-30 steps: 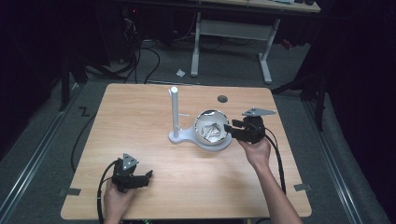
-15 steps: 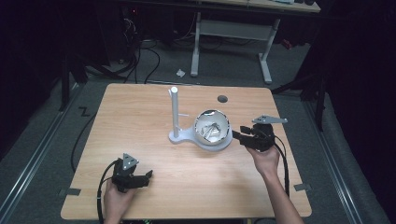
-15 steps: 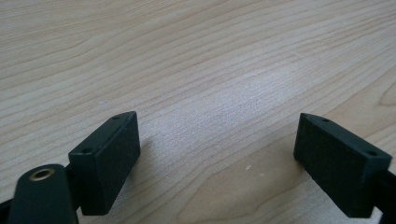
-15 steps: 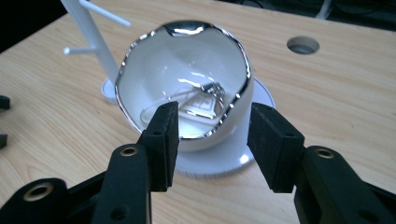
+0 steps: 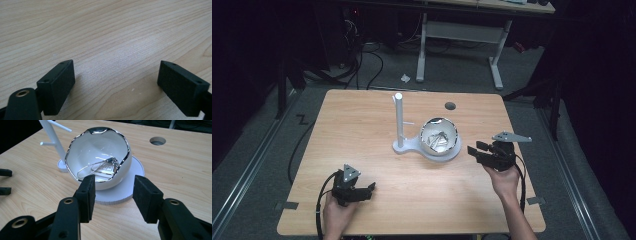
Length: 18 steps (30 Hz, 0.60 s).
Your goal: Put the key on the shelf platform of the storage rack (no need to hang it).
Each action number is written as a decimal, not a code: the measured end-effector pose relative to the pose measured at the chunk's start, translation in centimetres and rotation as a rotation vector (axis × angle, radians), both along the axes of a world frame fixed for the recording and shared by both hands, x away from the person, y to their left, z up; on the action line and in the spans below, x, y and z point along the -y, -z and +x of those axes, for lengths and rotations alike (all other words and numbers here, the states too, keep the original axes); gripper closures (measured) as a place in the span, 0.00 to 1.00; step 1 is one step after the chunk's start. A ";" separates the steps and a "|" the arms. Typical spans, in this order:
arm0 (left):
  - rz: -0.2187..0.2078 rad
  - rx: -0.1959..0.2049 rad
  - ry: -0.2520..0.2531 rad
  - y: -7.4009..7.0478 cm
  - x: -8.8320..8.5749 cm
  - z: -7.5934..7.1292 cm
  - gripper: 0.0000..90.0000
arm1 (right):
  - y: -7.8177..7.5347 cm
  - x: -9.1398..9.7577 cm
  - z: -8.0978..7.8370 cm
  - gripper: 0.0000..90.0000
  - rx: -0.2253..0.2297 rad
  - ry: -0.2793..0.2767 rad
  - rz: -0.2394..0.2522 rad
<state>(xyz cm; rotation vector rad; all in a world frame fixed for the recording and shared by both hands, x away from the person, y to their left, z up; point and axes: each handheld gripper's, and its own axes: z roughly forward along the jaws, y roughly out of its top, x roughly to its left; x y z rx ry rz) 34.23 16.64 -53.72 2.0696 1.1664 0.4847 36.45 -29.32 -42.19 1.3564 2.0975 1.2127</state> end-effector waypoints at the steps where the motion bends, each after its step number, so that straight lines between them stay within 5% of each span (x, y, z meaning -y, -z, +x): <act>1: -0.001 0.000 -0.001 0.0 0.0 0.0 0.17 | 0.0 0.1 -0.2 0.59 -0.005 0.003 0.000; 18: -0.001 -0.001 -0.001 0.0 0.0 0.0 0.17 | 1.6 1.0 -2.1 0.56 -0.002 0.006 0.038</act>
